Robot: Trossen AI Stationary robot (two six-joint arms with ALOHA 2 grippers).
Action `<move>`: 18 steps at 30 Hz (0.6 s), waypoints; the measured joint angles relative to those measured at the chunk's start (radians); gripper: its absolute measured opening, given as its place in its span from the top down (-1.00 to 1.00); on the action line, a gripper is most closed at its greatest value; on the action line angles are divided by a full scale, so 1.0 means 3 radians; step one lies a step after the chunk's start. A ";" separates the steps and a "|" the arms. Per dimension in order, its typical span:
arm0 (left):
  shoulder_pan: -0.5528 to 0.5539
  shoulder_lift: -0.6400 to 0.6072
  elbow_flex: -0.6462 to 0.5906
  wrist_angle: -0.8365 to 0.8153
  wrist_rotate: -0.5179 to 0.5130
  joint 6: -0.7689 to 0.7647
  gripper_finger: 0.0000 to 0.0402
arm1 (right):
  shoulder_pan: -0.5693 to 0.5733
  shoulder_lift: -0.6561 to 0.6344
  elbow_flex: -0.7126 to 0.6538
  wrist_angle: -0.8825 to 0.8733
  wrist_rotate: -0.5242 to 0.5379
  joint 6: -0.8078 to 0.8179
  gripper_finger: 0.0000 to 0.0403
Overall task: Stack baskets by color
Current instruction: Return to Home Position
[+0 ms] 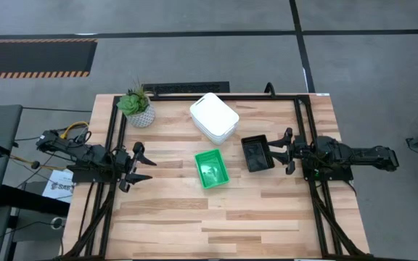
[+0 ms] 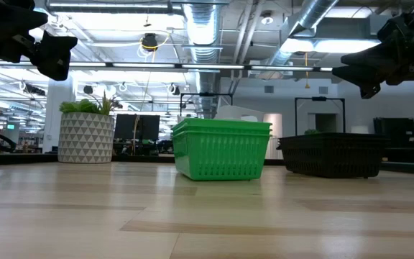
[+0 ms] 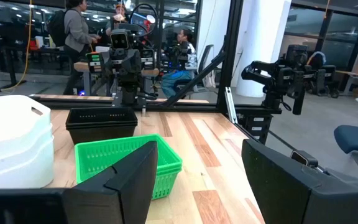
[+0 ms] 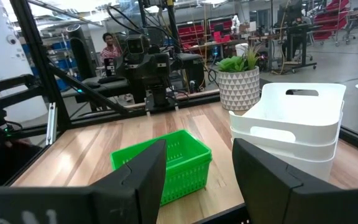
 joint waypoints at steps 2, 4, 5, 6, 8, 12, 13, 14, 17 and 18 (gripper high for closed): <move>0.0000 0.0000 0.0000 0.0000 0.0000 -0.0001 -0.12 | 0.0000 0.0000 0.0000 0.0000 0.0000 0.0000 -0.02; 0.0000 0.0000 0.0000 0.0000 0.0000 -0.0001 -0.12 | 0.0000 0.0000 0.0000 0.0000 0.0001 0.0000 -0.02; 0.0000 0.0000 -0.0001 0.0000 0.0000 -0.0001 -0.12 | 0.0000 0.0000 0.0000 0.0000 0.0001 0.0000 -0.02; 0.0000 0.0000 -0.0001 0.0000 0.0000 -0.0001 -0.12 | 0.0000 0.0000 0.0000 0.0000 0.0001 0.0000 -0.02; 0.0000 0.0000 -0.0001 0.0000 0.0000 -0.0001 -0.12 | 0.0000 0.0000 0.0000 0.0000 0.0001 0.0000 -0.03; 0.0000 0.0000 -0.0001 0.0000 0.0000 -0.0001 -0.12 | 0.0000 0.0000 0.0000 0.0000 0.0001 0.0000 -0.04; 0.0000 0.0000 -0.0001 0.0000 0.0000 -0.0001 -0.12 | 0.0000 0.0000 0.0000 0.0000 0.0001 0.0000 -0.04; 0.0000 0.0000 -0.0001 0.0000 0.0000 -0.0001 -0.12 | 0.0000 0.0000 0.0000 0.0000 0.0001 0.0000 -0.04; 0.0000 0.0000 -0.0001 0.0000 0.0000 -0.0001 -0.12 | 0.0000 0.0000 0.0000 0.0000 0.0001 0.0000 -0.03; 0.0000 0.0000 -0.0001 0.0000 0.0001 -0.0001 -0.12 | 0.0000 0.0000 0.0000 0.0001 0.0001 0.0000 -0.03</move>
